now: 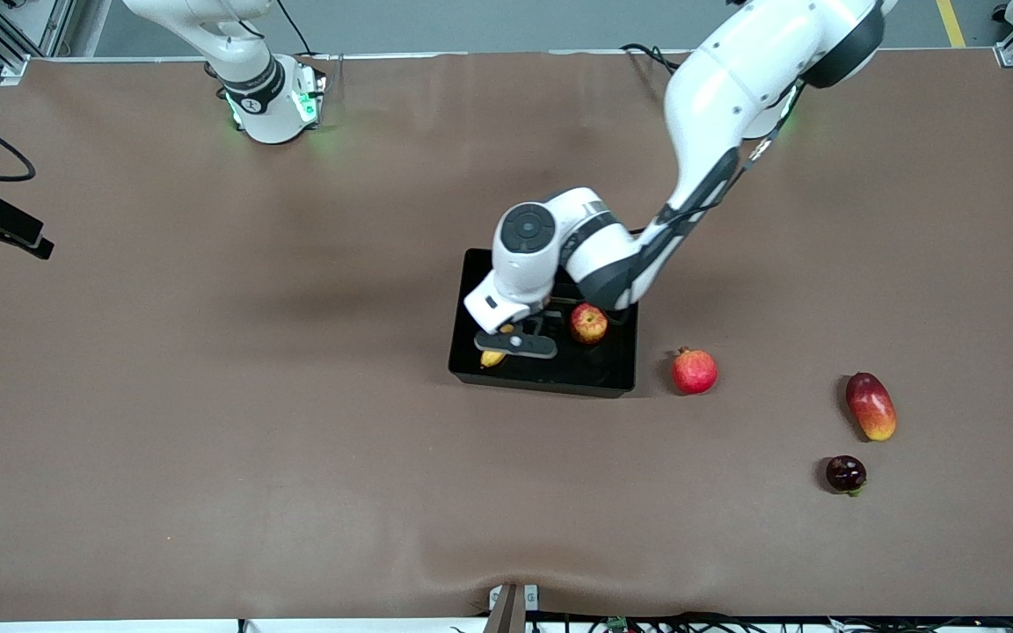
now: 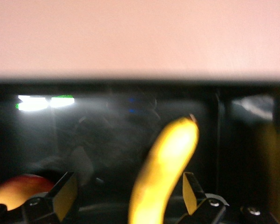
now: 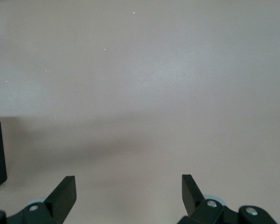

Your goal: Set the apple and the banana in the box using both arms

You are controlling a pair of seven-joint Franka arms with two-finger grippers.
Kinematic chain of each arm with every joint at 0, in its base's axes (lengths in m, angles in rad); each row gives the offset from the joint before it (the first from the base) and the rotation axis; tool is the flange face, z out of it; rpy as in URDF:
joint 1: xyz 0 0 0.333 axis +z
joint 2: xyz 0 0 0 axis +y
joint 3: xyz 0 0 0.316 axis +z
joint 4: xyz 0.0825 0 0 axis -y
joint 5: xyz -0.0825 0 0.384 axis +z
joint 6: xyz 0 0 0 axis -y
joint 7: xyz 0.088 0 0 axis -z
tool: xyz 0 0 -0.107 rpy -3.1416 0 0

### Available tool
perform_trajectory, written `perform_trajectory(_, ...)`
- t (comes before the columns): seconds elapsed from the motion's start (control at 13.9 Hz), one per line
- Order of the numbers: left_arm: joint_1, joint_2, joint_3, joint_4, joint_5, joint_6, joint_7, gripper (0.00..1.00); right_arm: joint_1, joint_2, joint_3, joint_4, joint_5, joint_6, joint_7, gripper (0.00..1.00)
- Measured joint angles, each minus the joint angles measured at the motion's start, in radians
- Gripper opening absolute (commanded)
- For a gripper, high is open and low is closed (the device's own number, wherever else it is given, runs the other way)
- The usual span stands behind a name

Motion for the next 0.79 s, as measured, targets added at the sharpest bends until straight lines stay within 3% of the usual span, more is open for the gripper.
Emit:
perform_trajectory(0.5,0.198,-0.257,-0.005,0.004,-0.017,-0.237,0.018,1.00,0.000,0.000,0.000,0.000,0.000,0.000,0.000,1.00)
perform_trajectory(0.79,0.321,-0.368,-0.003,0.004,-0.119,-0.355,0.174,1.00,0.000,0.000,0.000,0.000,0.000,0.000,0.000,1.00)
